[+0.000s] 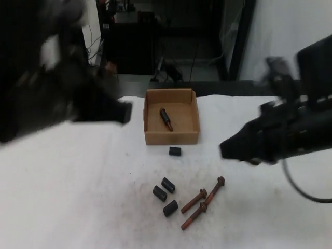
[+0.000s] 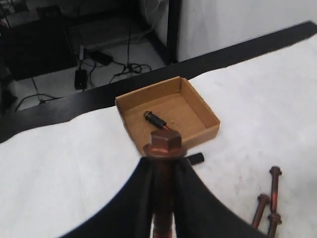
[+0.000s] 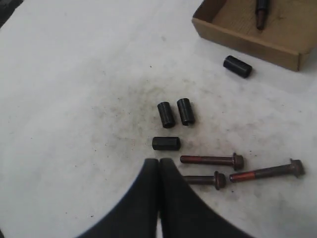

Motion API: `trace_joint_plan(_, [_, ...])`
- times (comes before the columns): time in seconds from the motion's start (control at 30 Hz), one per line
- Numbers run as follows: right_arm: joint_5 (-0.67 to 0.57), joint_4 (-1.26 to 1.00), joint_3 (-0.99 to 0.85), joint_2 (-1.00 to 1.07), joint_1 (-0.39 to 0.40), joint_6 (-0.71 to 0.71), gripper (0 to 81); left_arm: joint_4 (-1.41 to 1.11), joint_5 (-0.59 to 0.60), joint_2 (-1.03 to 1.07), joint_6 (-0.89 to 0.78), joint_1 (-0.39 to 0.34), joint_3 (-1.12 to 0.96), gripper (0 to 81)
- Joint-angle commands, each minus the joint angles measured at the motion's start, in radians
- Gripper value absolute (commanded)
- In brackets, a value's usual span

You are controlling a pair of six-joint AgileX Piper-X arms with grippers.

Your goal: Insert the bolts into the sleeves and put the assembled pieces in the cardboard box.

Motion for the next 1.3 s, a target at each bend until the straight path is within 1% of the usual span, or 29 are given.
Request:
trace_joint_plan(0.0, [-0.006, -0.03, -0.038, 0.108, 0.049, 0.016, 0.8, -0.058, 0.008, -0.021, -0.009, 0.002, 0.029, 0.4])
trace_joint_plan(0.07, [-0.006, -0.028, -0.083, 0.201, 0.087, 0.007, 0.9, -0.063, 0.008, -0.075, -0.009, 0.002, 0.071, 0.4])
trace_joint_plan(0.2, [0.024, 0.001, -0.237, 0.367, 0.143, 0.0, 11.1, -0.059, 0.008, -0.123, -0.017, 0.002, 0.106, 0.4])
trace_joint_plan(0.33, [0.136, 0.13, -0.442, 0.514, 0.181, -0.098, 21.0, -0.061, 0.008, -0.124, -0.016, 0.002, 0.106, 0.4])
trace_joint_plan(0.47, [0.285, 0.281, -0.597, 0.63, 0.199, -0.196, 22.9, -0.056, 0.008, -0.124, -0.016, 0.002, 0.106, 0.4])
trace_joint_plan(0.53, [0.309, 0.32, -0.636, 0.669, 0.199, -0.198, 22.9, -0.056, 0.008, -0.124, -0.012, 0.002, 0.106, 0.4])
trace_joint_plan(0.63, [0.334, 0.338, -0.647, 0.701, 0.197, -0.201, 22.9, -0.056, 0.008, -0.124, -0.007, 0.002, 0.106, 0.4])
trace_joint_plan(0.77, [0.337, 0.385, -0.647, 0.722, 0.2, -0.285, 22.9, -0.056, 0.008, -0.124, -0.005, 0.002, 0.106, 0.4])
trace_joint_plan(1.0, [0.373, 0.389, -0.647, 0.735, 0.223, -0.287, 22.9, -0.056, 0.006, -0.124, -0.006, 0.002, 0.106, 0.4])
trace_joint_plan(1.27, [0.373, 0.362, -0.647, 0.783, 0.233, -0.287, 22.9, -0.046, 0.006, -0.124, -0.002, 0.002, 0.106, 0.4])
